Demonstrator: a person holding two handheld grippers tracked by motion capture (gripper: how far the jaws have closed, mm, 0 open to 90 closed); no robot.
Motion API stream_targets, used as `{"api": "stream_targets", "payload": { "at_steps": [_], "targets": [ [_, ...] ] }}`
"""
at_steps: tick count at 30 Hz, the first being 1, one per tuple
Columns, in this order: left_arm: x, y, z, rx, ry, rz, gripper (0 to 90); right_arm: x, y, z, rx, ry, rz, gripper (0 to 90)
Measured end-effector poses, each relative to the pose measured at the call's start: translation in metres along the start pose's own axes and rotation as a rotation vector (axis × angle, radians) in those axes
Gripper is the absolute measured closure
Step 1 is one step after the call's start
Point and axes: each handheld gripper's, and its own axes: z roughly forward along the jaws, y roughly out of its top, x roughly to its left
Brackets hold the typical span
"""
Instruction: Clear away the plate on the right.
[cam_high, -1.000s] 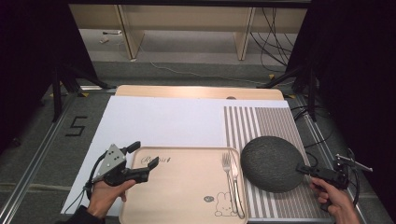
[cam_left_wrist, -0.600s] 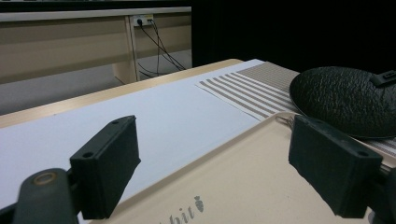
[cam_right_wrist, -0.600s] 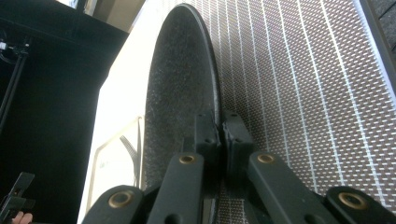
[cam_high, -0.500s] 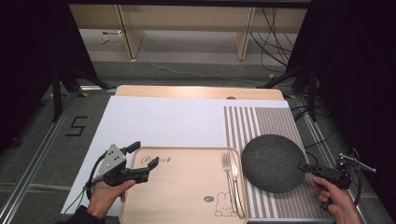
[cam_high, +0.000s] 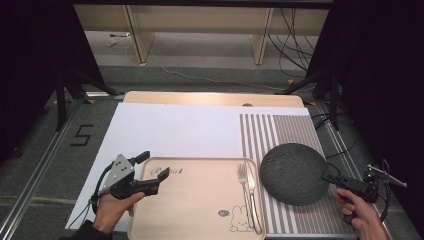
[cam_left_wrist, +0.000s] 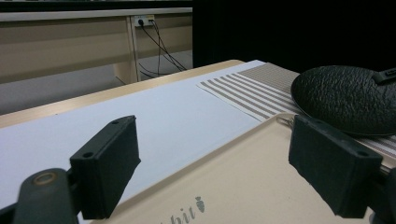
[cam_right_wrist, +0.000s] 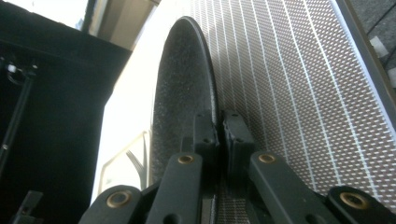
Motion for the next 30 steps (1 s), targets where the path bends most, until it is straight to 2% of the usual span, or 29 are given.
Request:
{"api": "stream_targets", "payload": {
  "at_steps": [4,9,13,24,30],
  "targets": [
    [0.001,0.0,-0.001,0.0,0.003,-0.001,15.9,0.003,0.001,-0.003,-0.032,0.022,0.008,86.5],
    [0.001,0.0,-0.001,-0.002,0.004,-0.001,15.9,0.008,0.001,-0.006,-0.067,0.081,0.025,86.6],
    [0.001,0.0,-0.001,-0.003,0.006,-0.002,15.9,0.013,0.0,-0.003,-0.073,0.11,0.03,86.5],
    [0.001,0.0,-0.001,-0.003,0.007,-0.003,15.9,0.036,-0.008,0.015,-0.041,0.165,0.019,86.5],
    [0.001,0.0,-0.001,-0.003,0.004,-0.003,15.9,0.053,-0.014,0.032,0.005,0.189,0.003,86.5]
  ]
}}
